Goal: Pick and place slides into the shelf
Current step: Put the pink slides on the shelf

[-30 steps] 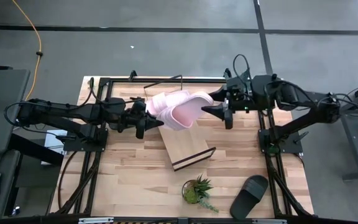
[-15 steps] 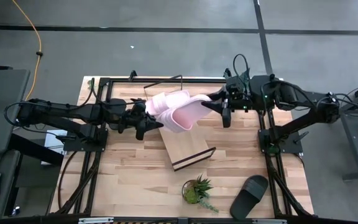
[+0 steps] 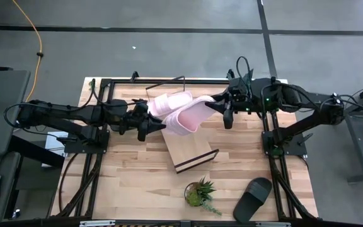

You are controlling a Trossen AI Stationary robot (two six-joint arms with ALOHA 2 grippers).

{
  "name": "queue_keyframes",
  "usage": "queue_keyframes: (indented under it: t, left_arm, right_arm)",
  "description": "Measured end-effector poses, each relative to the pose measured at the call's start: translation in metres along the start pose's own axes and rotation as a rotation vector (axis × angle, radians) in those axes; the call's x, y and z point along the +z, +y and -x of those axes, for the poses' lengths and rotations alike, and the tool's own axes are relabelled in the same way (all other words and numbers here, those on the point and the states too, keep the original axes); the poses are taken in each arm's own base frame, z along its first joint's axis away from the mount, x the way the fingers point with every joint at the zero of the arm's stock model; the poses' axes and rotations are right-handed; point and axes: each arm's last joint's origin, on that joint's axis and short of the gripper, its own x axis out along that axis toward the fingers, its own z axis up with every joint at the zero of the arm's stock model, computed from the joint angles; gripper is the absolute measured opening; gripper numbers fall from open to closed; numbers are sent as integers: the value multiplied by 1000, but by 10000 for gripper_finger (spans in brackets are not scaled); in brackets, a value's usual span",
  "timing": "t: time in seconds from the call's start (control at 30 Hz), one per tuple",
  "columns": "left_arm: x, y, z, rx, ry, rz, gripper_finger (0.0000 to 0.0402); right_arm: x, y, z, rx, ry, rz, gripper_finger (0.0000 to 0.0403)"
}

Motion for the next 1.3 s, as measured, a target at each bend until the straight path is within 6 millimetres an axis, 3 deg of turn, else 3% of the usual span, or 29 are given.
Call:
queue_keyframes:
  t: [0.3,0.47,0.6,0.7,0.93,1.3]
  left_arm:
    - [-1,3,0,42,2,2,174]
    - [-1,2,0,43,-7,2,181]
    - [1,0,0,20,-27,2,175]
    - [3,-2,1,-9,-36,4,169]
    - [9,-10,15,-104,-57,23,156]
    - [11,-13,42,-121,-50,22,139]
  right_arm:
    - [0,-9,24,-146,-22,-7,69]
    - [-12,-19,43,-285,54,-31,68]
    - [-16,-21,45,-303,84,-69,68]
    - [-23,-21,37,-272,89,-87,68]
    - [-59,-27,-4,-202,88,-159,68]
    - [-108,-64,-52,-87,-18,-405,68]
